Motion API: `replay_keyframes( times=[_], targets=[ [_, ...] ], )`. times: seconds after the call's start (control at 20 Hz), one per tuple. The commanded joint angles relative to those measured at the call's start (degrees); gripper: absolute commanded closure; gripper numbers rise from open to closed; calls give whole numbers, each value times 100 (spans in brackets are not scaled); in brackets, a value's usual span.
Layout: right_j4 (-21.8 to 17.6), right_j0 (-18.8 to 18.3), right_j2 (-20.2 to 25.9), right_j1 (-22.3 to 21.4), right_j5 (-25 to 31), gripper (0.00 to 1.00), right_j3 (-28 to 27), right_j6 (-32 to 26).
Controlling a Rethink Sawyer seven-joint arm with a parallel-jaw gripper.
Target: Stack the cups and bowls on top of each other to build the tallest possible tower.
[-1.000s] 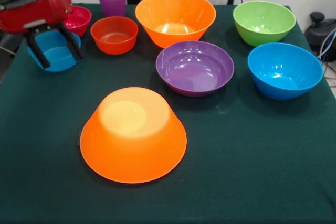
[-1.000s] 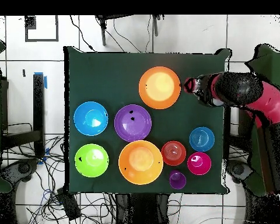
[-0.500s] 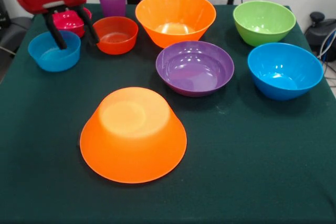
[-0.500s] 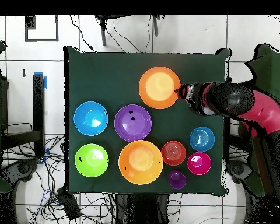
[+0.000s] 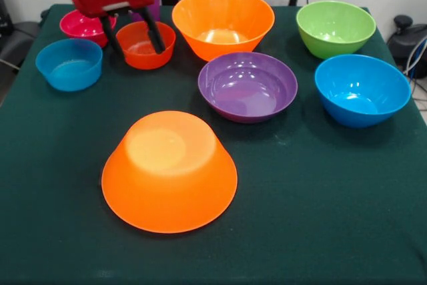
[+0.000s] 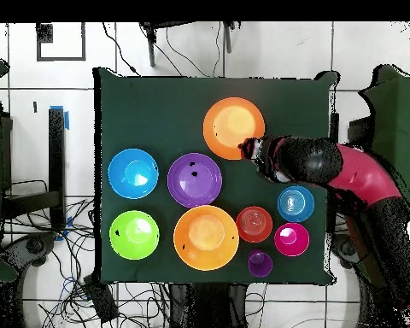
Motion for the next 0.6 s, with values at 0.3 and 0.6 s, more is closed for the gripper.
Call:
replay_keyframes(
  times=[0.3, 0.6],
  targets=[
    [159, 706, -508, 85, -941, 0, 849, 1241],
    [277, 953, -679, 135, -1291, 0, 922, 1360]
  ],
)
